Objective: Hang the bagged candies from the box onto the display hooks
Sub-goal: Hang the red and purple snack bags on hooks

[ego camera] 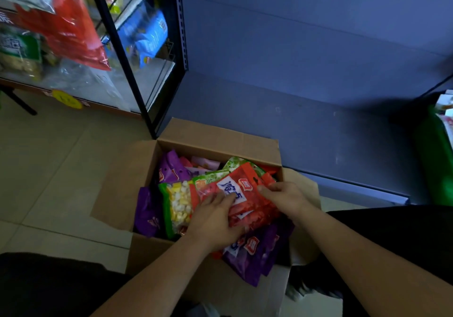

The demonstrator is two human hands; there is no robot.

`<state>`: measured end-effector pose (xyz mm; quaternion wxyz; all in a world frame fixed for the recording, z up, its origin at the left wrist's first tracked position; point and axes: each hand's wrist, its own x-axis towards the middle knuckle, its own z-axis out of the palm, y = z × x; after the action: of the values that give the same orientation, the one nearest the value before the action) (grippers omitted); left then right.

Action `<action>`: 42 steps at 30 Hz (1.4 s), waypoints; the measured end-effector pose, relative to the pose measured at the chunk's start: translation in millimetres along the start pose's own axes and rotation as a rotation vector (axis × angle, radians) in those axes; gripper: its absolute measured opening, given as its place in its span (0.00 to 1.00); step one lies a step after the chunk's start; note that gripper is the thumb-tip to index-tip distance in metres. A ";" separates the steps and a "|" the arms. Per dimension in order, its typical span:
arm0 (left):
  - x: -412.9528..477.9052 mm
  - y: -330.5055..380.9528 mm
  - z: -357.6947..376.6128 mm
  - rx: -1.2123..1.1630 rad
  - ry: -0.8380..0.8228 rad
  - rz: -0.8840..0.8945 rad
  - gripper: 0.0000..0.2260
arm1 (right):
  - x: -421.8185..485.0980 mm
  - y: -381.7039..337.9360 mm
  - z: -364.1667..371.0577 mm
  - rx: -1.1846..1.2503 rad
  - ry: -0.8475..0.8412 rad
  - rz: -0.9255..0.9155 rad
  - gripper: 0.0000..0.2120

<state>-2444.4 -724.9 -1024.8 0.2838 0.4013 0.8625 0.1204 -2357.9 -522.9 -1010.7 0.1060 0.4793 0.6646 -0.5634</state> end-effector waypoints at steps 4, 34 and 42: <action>-12.1 12.8 -5.5 0.033 0.045 0.027 0.37 | 0.1 -4.9 2.0 -0.033 0.022 0.018 0.04; -27.6 51.3 -168.9 -0.887 0.527 -0.040 0.04 | -107.8 -124.9 -74.5 0.335 0.018 -0.407 0.08; -28.2 60.8 -188.5 -0.786 0.474 0.051 0.07 | -105.1 -135.2 -97.0 0.451 0.188 -0.370 0.06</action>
<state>-2502.4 -703.1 -834.6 0.2063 0.2458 0.7824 0.5337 -2367.0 -482.0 -818.3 -0.1694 0.4116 0.6055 -0.6598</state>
